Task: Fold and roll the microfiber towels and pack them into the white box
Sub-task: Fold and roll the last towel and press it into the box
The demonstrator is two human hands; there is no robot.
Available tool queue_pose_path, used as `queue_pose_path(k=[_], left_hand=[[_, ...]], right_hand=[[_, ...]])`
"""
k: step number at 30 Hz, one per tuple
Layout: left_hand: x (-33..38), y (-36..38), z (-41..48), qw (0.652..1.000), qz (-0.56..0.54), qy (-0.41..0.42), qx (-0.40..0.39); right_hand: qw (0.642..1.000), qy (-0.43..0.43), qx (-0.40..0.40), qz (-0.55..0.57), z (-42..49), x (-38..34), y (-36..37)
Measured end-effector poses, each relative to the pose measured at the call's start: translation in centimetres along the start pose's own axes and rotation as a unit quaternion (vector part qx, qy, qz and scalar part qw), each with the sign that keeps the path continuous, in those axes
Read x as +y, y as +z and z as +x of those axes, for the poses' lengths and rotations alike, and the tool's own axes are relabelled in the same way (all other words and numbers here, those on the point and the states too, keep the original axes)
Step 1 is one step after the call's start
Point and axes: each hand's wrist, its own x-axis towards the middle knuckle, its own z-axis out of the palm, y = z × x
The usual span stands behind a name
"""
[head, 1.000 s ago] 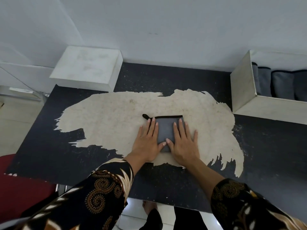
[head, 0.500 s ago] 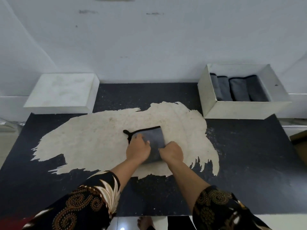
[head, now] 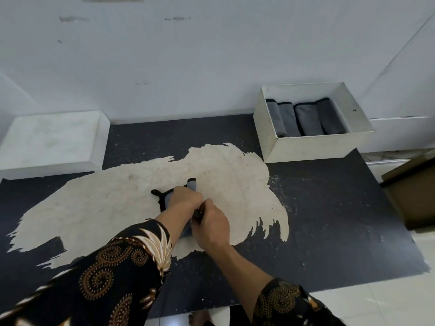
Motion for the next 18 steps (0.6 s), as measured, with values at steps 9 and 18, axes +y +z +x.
queue_pose_path(k=[9,18], left_hand=[[-4.1,-1.2,2.1,0.965,-0.260,0.038,-0.006],[-8.7,-2.9,4.7,0.939,-0.342,0.025,0.003]], right_hand=[[1.000,0.022,-0.005,0.008,0.2,1.6,1.4],[0.980,-0.161,0.021,-0.113,-0.7,1.4,3.0]])
